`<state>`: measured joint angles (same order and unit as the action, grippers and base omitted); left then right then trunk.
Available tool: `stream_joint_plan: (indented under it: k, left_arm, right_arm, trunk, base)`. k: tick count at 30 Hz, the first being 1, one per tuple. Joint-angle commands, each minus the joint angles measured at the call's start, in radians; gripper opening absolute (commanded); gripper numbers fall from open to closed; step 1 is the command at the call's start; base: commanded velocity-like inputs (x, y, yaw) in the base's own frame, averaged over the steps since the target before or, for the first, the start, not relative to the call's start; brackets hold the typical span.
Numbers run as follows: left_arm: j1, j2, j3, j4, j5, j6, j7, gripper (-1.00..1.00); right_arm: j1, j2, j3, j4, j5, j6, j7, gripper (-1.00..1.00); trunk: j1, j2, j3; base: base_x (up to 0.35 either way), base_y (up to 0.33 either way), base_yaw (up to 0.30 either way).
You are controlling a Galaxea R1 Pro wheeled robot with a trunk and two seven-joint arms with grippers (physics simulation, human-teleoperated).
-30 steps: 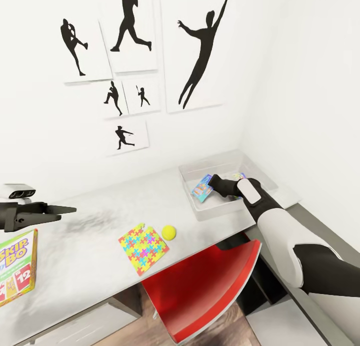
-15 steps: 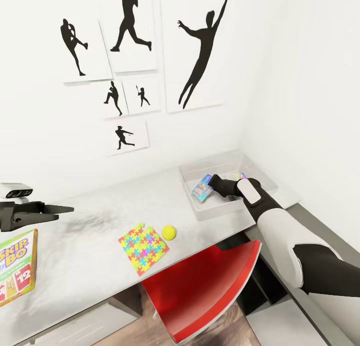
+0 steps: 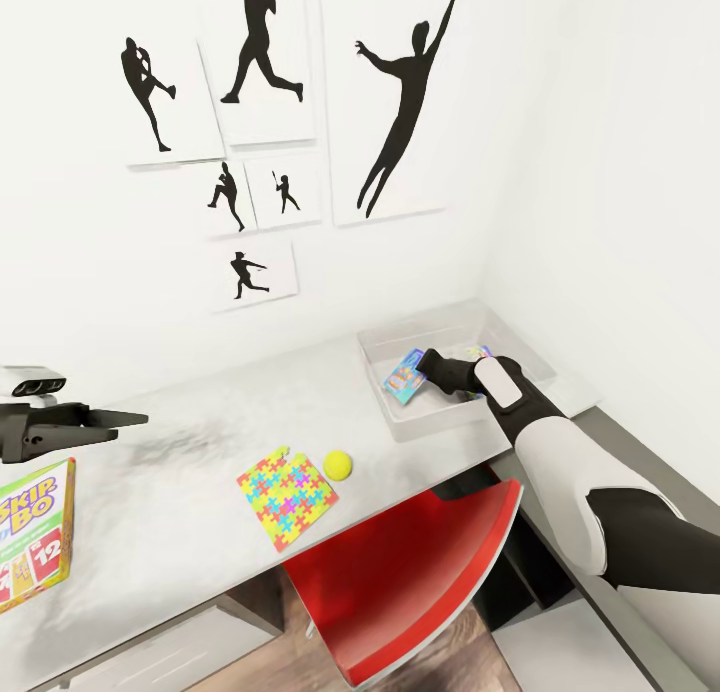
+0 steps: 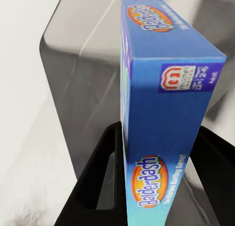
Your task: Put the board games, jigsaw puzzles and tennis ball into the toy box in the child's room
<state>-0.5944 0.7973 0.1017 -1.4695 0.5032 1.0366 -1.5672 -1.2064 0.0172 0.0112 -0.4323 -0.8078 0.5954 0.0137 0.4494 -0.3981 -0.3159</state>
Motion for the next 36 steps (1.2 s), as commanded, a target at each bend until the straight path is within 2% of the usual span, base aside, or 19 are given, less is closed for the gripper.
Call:
stream_joint_plan:
  k: [1,2,3,27,36]
  left_arm:
    - [-0.001,0.0,-0.001,0.0,0.0,0.011,-0.004,1.0]
    - [-0.001,0.0,0.0,0.0,0.0,0.011,-0.004,1.0]
    - [-0.001,0.0,0.0,0.0,0.0,0.011,-0.004,1.0]
    - [-0.001,0.0,-0.001,0.0,0.0,0.011,-0.004,1.0]
    - [-0.001,0.0,-0.001,0.0,0.0,0.011,-0.004,1.0]
  right_arm:
    - [-0.001,0.0,0.001,0.0,0.0,0.003,0.002,-1.0]
    - [-0.001,0.0,0.001,0.0,0.0,0.003,0.002,-1.0]
    - [-0.001,0.0,0.001,0.0,0.0,0.003,0.002,1.0]
    - [-0.001,-0.001,-0.003,-0.004,0.001,0.001,0.007,1.0]
    - [-0.001,0.0,-0.003,-0.008,0.0,-0.039,0.009,1.0]
  trunk:
    - [0.001,-0.002,-0.002]
    - [0.001,-0.002,-0.002]
    - [0.001,-0.002,-0.002]
    - [0.001,-0.002,-0.002]
    - [0.001,-0.002,-0.001]
  base:
    - [0.0,0.0,0.0]
    - [0.0,0.0,0.0]
    - [0.0,0.0,0.0]
    - [0.0,0.0,0.0]
    - [0.0,0.0,0.0]
